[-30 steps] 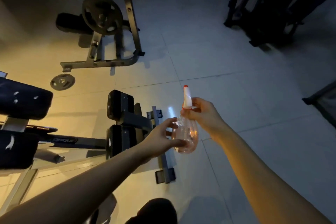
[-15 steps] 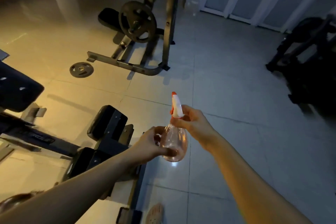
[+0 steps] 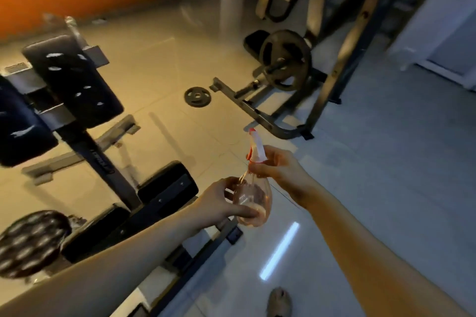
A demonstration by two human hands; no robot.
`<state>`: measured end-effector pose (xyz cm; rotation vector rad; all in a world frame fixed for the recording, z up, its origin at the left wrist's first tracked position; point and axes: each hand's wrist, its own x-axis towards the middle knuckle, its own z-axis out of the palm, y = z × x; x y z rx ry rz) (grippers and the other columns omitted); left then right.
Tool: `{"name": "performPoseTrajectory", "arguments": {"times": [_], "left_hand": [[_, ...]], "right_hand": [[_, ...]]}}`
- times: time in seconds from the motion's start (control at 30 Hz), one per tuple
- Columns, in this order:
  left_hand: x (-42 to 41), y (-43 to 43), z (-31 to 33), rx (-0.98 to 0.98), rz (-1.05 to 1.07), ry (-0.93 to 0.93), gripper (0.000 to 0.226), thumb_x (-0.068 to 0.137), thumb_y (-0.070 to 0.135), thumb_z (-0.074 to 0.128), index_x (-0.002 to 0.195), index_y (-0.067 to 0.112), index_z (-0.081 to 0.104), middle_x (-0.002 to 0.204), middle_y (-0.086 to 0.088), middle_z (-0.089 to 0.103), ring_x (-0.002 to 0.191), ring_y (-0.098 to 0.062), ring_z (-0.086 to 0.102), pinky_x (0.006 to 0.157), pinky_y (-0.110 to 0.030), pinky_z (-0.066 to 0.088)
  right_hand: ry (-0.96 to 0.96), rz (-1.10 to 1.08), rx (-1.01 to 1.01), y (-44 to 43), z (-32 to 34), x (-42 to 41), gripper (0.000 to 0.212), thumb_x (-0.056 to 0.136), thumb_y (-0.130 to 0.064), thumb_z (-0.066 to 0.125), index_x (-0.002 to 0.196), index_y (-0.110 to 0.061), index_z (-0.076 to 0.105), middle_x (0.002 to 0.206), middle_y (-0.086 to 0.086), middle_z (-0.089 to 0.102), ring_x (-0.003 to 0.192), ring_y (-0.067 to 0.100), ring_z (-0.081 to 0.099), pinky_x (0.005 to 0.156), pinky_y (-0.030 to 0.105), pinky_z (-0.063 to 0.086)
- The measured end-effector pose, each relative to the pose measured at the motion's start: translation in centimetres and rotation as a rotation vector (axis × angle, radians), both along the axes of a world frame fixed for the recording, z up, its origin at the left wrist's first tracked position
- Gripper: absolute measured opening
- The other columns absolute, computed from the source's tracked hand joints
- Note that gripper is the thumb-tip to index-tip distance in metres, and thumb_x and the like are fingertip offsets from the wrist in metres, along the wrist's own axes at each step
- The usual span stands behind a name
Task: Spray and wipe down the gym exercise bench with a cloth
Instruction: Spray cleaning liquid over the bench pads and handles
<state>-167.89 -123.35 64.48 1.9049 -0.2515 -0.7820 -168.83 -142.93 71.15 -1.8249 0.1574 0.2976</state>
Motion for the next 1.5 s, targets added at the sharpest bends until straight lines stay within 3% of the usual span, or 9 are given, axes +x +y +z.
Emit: {"name": "performPoseTrajectory", "arguments": {"times": [0.17,0.3,0.47,0.77,0.9,1.0,1.13,1.4,1.5], "left_hand": [[1.0,-5.0,-1.6,0.017,0.328,0.009,0.095,0.04,0.063,0.09,0.122,0.026,0.061,0.112,0.008,0.068,0.102,-0.013,0.065,0.09,-0.035,0.056],[1.8,-7.8,-2.6,0.024,0.529,0.057,0.074,0.059,0.047,0.095,0.121,0.029,0.061,0.112,0.011,0.067,0.103,-0.01,0.063,0.093,-0.032,0.054],[4.6,-9.0,-6.5,-0.046,0.762,0.163,0.083,0.054,0.055,0.091,0.127,0.028,0.064,0.117,0.01,0.071,0.11,-0.012,0.065,0.102,-0.04,0.053],[10.9,-10.6,-13.3,-0.154,0.93,0.407,0.087,0.068,0.047,0.091,0.142,0.025,0.053,0.127,0.003,0.067,0.116,-0.016,0.065,0.105,-0.043,0.054],[13.2,-12.1,-16.7,-0.216,1.062,0.531,0.083,0.062,0.056,0.09,0.135,0.03,0.059,0.12,0.007,0.072,0.11,-0.016,0.069,0.1,-0.047,0.057],[16.0,-13.8,-18.6,-0.244,1.169,0.577,0.077,0.063,0.057,0.086,0.131,0.03,0.062,0.12,0.007,0.072,0.113,-0.014,0.067,0.106,-0.042,0.053],[20.8,-16.2,-20.4,-0.168,1.301,0.619,0.059,0.082,0.044,0.082,0.135,0.029,0.06,0.124,0.007,0.067,0.117,-0.012,0.062,0.099,-0.027,0.051],[28.6,-20.2,-23.1,-0.284,1.593,0.743,0.077,0.077,0.052,0.085,0.143,0.028,0.053,0.134,0.009,0.063,0.124,-0.013,0.055,0.104,-0.033,0.044],[30.9,-20.8,-24.6,-0.359,1.699,0.756,0.082,0.072,0.055,0.087,0.143,0.031,0.053,0.137,0.009,0.062,0.126,-0.014,0.056,0.105,-0.032,0.046]], "right_hand": [[0.022,0.309,0.022,-3.9,-1.3,6.8,0.023,0.092,-0.015,0.072,0.115,-0.018,0.069,0.112,0.006,0.07,0.108,0.023,0.066,0.102,0.045,0.052],[0.078,0.516,-0.001,-4.7,-2.9,12.3,0.022,0.093,-0.021,0.072,0.115,-0.022,0.07,0.11,0.0,0.073,0.107,0.024,0.067,0.101,0.047,0.053],[0.166,0.706,-0.026,-3.6,-7.4,19.4,0.022,0.092,-0.018,0.073,0.114,-0.013,0.07,0.109,0.012,0.072,0.111,0.04,0.062,0.1,0.054,0.05],[0.353,1.043,-0.134,0.1,-16.2,29.7,0.041,0.086,-0.034,0.074,0.118,-0.009,0.066,0.113,0.013,0.068,0.107,0.028,0.063,0.092,0.04,0.052],[0.462,1.224,-0.186,2.2,-20.9,33.7,0.031,0.091,-0.021,0.074,0.111,0.001,0.066,0.107,0.02,0.067,0.095,0.023,0.066,0.083,0.036,0.054],[0.514,1.343,-0.216,3.0,-24.6,36.9,0.016,0.09,-0.022,0.076,0.099,-0.012,0.069,0.097,0.01,0.067,0.091,0.02,0.064,0.075,0.029,0.05],[0.564,1.539,-0.215,3.7,-28.5,41.7,0.023,0.091,-0.027,0.075,0.108,-0.012,0.07,0.109,0.015,0.068,0.099,0.023,0.065,0.08,0.029,0.05],[0.637,1.828,-0.266,5.6,-32.5,48.1,0.027,0.088,-0.028,0.077,0.108,-0.011,0.069,0.104,0.012,0.069,0.097,0.024,0.066,0.085,0.033,0.055],[0.705,1.968,-0.358,7.5,-33.6,49.5,0.03,0.093,-0.023,0.073,0.12,-0.01,0.066,0.111,0.008,0.067,0.099,0.017,0.065,0.08,0.023,0.053]]}}
